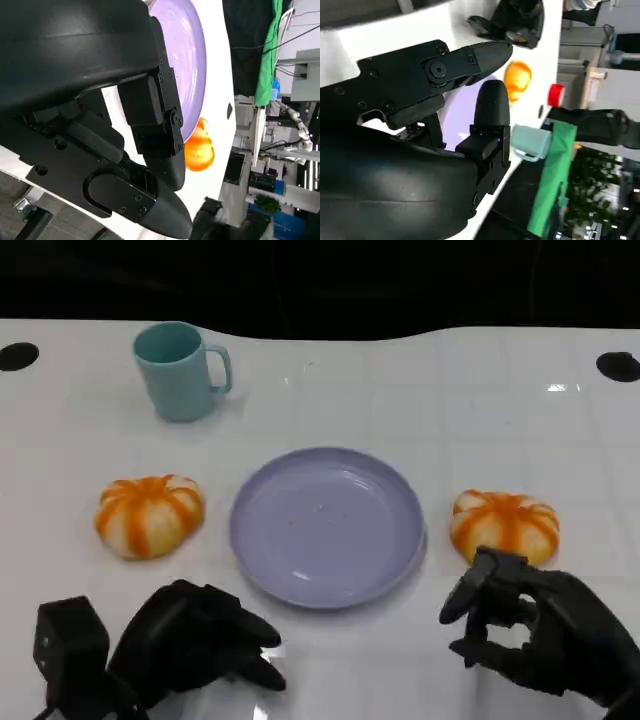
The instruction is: Grasp the bread from the table and place it into the plate.
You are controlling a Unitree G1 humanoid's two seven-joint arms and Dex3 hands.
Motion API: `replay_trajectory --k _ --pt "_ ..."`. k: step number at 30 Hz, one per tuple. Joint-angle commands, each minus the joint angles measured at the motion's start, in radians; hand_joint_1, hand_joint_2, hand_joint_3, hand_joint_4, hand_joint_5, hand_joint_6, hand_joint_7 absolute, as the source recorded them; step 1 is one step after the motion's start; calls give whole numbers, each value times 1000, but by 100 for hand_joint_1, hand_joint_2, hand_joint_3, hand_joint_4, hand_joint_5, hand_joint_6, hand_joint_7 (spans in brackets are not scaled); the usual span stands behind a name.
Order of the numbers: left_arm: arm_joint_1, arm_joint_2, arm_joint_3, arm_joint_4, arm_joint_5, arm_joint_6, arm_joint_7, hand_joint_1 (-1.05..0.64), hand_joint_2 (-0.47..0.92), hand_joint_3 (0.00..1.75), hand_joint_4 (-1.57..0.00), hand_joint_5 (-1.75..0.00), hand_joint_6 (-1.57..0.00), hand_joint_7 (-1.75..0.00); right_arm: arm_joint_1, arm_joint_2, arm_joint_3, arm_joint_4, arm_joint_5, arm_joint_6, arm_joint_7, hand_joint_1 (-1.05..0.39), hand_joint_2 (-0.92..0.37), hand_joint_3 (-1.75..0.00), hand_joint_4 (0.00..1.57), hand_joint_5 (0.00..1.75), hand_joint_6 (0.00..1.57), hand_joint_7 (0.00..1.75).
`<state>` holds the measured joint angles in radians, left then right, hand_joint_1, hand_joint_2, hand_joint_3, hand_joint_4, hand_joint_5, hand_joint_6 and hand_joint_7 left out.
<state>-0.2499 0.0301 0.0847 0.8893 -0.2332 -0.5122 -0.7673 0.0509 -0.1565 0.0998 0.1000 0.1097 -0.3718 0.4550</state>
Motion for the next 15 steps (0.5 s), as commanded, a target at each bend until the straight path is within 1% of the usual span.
replay_trajectory --k 1,4,7,9,11,13,15 --pt "-3 14 7 9 0 -16 -5 -105 79 0 -157 -19 -155 0 -29 -16 -28 17 11 -63 3 -44 -92 -10 47 140 51 86" --pt "-2 14 10 9 -8 -11 -13 -105 78 0 -157 -18 -154 0 -41 -29 -34 8 -22 -81 -15 -45 -92 -9 47 119 53 69" --pt "-1 16 9 9 -2 -15 -6 -105 79 1 -157 -18 -155 0 -48 -51 -37 -11 -69 -80 -30 -47 -92 -8 46 106 50 58" --pt "0 16 9 7 -1 -13 -4 -105 79 1 -157 -18 -155 0 -54 -67 -39 -19 -107 -87 -41 -48 -92 -7 44 103 49 54" --pt "0 15 10 5 -4 -9 -6 -105 79 0 -157 -19 -155 -1 -62 -85 -41 -29 -152 -103 -61 -51 -92 -8 36 90 46 38" --pt "0 15 10 3 -5 -9 -7 -105 79 0 -157 -19 -155 -1 -71 -95 -44 -29 -178 -124 -77 -50 -92 -7 29 85 45 30" --pt "1 16 10 5 -3 -13 -8 -105 79 0 -157 -19 -155 0 -80 -110 -51 -35 -224 -127 -109 -51 -92 -6 22 81 43 25"
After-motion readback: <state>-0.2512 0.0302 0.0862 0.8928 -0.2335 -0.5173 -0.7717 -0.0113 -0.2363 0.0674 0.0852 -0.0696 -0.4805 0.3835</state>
